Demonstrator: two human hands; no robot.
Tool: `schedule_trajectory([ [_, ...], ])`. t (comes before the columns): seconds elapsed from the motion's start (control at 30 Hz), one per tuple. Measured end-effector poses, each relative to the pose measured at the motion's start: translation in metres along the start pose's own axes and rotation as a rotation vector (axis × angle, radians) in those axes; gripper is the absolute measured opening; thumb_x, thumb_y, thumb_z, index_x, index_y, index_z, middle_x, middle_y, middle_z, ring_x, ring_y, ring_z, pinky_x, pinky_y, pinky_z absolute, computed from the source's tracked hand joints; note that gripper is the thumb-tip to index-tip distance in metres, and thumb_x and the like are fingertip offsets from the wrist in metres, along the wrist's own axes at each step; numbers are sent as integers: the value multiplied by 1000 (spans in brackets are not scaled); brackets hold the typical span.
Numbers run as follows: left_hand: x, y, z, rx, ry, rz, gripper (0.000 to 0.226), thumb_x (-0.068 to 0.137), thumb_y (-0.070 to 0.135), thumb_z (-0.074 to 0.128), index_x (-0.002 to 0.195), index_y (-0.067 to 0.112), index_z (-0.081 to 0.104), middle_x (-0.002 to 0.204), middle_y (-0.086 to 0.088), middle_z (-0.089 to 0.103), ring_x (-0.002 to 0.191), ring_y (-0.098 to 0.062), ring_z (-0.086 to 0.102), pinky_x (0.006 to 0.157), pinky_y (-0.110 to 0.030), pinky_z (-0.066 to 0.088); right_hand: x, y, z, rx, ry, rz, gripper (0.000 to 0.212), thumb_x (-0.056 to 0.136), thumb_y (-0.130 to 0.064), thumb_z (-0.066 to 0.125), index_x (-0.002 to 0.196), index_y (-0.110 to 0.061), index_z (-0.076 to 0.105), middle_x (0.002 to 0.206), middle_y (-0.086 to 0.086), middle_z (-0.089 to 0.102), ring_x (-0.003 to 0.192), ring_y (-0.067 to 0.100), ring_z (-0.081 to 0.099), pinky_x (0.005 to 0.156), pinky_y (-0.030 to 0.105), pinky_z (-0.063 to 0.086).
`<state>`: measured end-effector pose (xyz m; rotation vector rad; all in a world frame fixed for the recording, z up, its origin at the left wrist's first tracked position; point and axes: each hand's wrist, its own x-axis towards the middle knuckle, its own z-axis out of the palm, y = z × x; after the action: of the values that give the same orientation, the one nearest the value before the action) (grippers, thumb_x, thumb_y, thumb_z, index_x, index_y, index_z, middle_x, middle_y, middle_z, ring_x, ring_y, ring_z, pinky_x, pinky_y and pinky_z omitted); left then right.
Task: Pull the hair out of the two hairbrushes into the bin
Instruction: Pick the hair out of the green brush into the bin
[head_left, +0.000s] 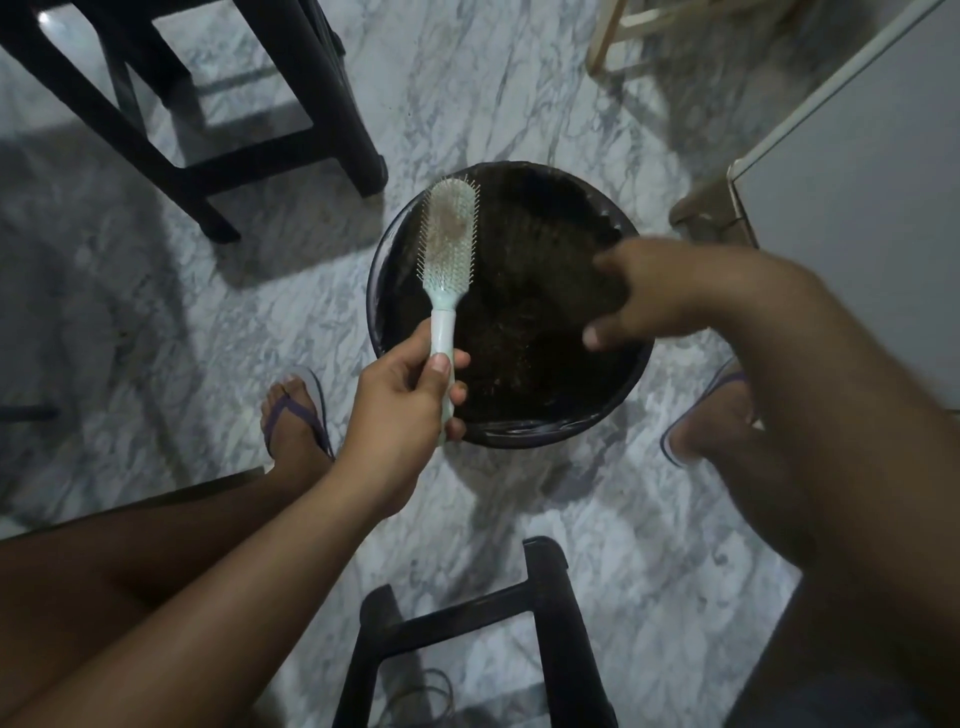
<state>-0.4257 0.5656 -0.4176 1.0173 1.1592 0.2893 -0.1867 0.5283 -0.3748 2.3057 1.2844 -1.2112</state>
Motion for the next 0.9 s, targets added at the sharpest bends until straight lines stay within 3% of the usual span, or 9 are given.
schedule_trajectory([
  [0.07, 0, 1, 0, 15, -5, 16, 43, 105, 9, 43, 144, 25, 50, 100, 1, 60, 68, -8, 50, 55, -24, 45, -1, -1, 2, 12, -90, -38, 94, 80, -39, 81, 156, -17, 30, 157, 4, 39, 138, 27, 46, 110, 38, 43],
  [0.23, -3, 1, 0, 42, -45, 62, 44, 105, 9, 44, 144, 28, 50, 100, 2, 61, 69, -7, 51, 58, -26, 45, 4, 4, -14, -112, 212, -125, 120, 64, -45, 90, 159, -27, 18, 159, 6, 33, 144, 31, 37, 114, 46, 39],
  [0.3, -4, 0, 1, 43, -59, 69, 44, 105, 10, 45, 142, 30, 51, 99, 2, 61, 69, -8, 50, 58, -27, 45, 7, 2, -11, 212, 128, -253, 131, 58, -57, 89, 159, -26, 12, 163, -1, 28, 143, 20, 39, 111, 39, 43],
  [0.4, -5, 0, 3, 30, -68, 67, 43, 104, 10, 45, 140, 33, 53, 98, 2, 61, 68, -8, 51, 58, -27, 44, 14, -16, 10, 770, 89, -369, 106, 78, -38, 81, 159, -17, 16, 156, 3, 42, 119, 9, 63, 86, 31, 58],
  [0.5, -5, 2, 4, -20, -59, 65, 42, 104, 8, 44, 138, 29, 55, 96, 2, 61, 67, -8, 50, 55, -26, 43, 27, -23, 24, 711, 275, -429, 28, 97, -29, 64, 121, -16, 70, 87, -7, 75, 68, 3, 63, 65, 27, 50],
  [0.57, -3, 4, 3, -60, -50, 75, 41, 105, 7, 42, 142, 22, 54, 95, 2, 60, 67, -8, 50, 54, -24, 42, 35, -16, 30, 608, 322, -404, 24, 101, -28, 57, 94, -19, 78, 64, -9, 66, 54, 6, 52, 61, 24, 44],
  [0.63, -3, 8, 1, -111, -36, 100, 42, 105, 8, 42, 145, 17, 50, 96, 2, 60, 67, -9, 50, 54, -23, 42, 40, -7, 41, 483, 202, -303, 27, 101, -29, 57, 90, -18, 79, 63, -7, 66, 53, 3, 53, 64, 22, 43],
  [0.73, -3, 15, -1, -185, -42, 160, 42, 105, 8, 41, 146, 16, 49, 96, 3, 60, 69, -10, 50, 54, -23, 41, 52, 4, 72, 247, 6, -77, 25, 99, -31, 60, 96, -15, 79, 88, 5, 73, 81, 16, 68, 75, 26, 45],
  [0.9, -4, 17, 0, -189, -58, 188, 43, 104, 8, 42, 146, 16, 48, 95, 3, 60, 68, -9, 50, 55, -24, 42, 66, 0, 89, 177, -13, 102, 30, 99, -28, 58, 114, -5, 71, 114, 19, 67, 101, 32, 65, 84, 31, 49],
])
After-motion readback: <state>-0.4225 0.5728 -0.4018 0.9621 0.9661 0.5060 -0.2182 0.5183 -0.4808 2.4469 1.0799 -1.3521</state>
